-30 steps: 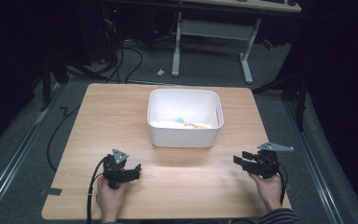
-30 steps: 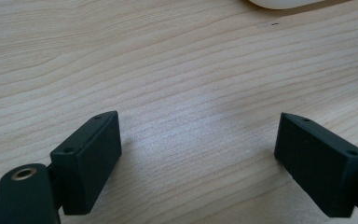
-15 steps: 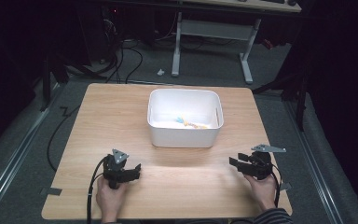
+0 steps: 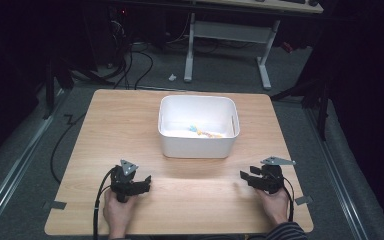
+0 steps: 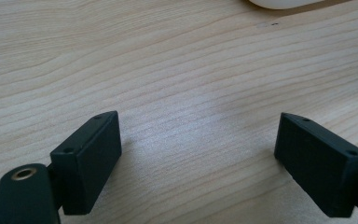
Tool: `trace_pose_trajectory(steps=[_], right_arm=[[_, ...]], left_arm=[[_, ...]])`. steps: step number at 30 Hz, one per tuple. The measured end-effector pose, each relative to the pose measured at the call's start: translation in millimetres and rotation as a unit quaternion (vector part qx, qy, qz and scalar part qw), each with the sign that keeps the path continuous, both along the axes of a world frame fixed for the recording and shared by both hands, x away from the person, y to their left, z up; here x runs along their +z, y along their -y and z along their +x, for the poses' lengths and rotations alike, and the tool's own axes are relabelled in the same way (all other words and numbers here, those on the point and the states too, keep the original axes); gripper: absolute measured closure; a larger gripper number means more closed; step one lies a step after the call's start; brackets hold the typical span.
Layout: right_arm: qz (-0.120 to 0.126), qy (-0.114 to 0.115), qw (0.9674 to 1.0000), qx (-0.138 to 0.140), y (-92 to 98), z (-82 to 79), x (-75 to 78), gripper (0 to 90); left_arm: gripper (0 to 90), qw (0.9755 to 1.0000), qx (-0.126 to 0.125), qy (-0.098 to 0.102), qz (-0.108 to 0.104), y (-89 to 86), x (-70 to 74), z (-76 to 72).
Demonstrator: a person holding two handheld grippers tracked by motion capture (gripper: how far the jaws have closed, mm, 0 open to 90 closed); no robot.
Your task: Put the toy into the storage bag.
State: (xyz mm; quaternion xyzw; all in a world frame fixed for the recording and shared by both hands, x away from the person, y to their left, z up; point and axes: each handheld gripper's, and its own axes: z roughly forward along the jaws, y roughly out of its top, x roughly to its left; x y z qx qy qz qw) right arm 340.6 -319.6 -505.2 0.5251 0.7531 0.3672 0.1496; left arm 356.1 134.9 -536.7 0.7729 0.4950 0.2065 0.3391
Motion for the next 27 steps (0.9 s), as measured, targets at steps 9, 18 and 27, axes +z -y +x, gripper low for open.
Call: trace_pose_trajectory(steps=[9,18,27], right_arm=[[-0.017,0.002,0.9998,-0.004,-6.6,2.3,-9.8,45.4],[-0.058,0.015,0.9982,-0.005,-11.7,2.9,-16.8,42.4],[-0.079,0.04,0.9961,-0.007,-14.3,7.1,-25.4,35.7]], left_arm=[[15.0,1.0,0.0,0.0,0.0,0.0,0.0,0.0],[15.0,1.0,0.0,0.0,0.0,0.0,0.0,0.0],[15.0,1.0,0.0,0.0,0.0,0.0,0.0,0.0]])
